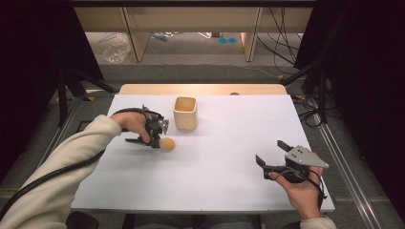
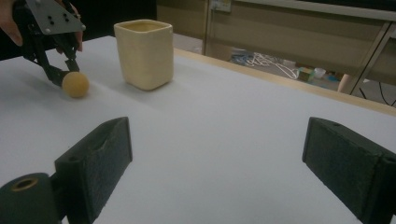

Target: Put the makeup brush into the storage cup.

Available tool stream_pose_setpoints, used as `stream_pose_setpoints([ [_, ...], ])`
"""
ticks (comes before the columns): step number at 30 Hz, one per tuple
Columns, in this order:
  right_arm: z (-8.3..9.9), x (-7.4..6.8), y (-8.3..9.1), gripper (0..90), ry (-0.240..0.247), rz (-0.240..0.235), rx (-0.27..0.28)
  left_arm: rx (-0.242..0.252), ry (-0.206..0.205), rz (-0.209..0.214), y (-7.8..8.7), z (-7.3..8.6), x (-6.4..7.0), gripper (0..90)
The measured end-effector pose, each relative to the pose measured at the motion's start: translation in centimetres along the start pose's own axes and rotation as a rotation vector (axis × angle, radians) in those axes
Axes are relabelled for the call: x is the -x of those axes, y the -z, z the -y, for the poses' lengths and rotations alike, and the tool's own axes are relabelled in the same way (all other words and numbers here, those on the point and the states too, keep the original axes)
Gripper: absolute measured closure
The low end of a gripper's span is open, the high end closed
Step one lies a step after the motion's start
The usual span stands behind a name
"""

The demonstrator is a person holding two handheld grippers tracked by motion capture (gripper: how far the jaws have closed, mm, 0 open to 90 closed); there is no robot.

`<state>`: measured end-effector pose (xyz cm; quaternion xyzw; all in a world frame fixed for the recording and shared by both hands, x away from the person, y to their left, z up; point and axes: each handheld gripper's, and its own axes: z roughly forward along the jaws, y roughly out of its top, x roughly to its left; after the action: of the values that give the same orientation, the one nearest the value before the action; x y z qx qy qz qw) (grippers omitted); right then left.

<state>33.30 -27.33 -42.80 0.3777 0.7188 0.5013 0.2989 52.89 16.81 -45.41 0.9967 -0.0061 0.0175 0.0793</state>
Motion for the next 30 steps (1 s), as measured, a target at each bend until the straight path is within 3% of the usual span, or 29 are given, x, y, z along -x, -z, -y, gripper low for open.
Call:
stream_pose_setpoints([
  [14, 0.0, 0.0, -0.1, 9.3, -0.004, -0.006, 0.000, 0.005, -0.005, -0.003, 0.4, 0.1, 0.1, 63.3],
  [18, 0.0, 0.0, -0.1, 9.4, -0.005, -0.002, 0.006, 0.030, 0.015, -0.008, 0.8, 0.2, 0.2, 63.4],
  [21, 0.0, 0.0, -0.1, 9.4, -0.004, -0.005, 0.002, 0.028, -0.003, -0.024, 1.1, 0.2, 0.1, 63.5],
  [22, 0.0, 0.0, -0.1, 9.4, -0.004, -0.004, 0.001, 0.043, 0.015, -0.025, 1.1, 0.2, 0.2, 63.5],
  [30, 0.1, 0.0, -0.1, 9.4, -0.006, -0.002, 0.000, 0.073, 0.019, -0.043, 1.9, 0.2, 0.2, 63.7],
])
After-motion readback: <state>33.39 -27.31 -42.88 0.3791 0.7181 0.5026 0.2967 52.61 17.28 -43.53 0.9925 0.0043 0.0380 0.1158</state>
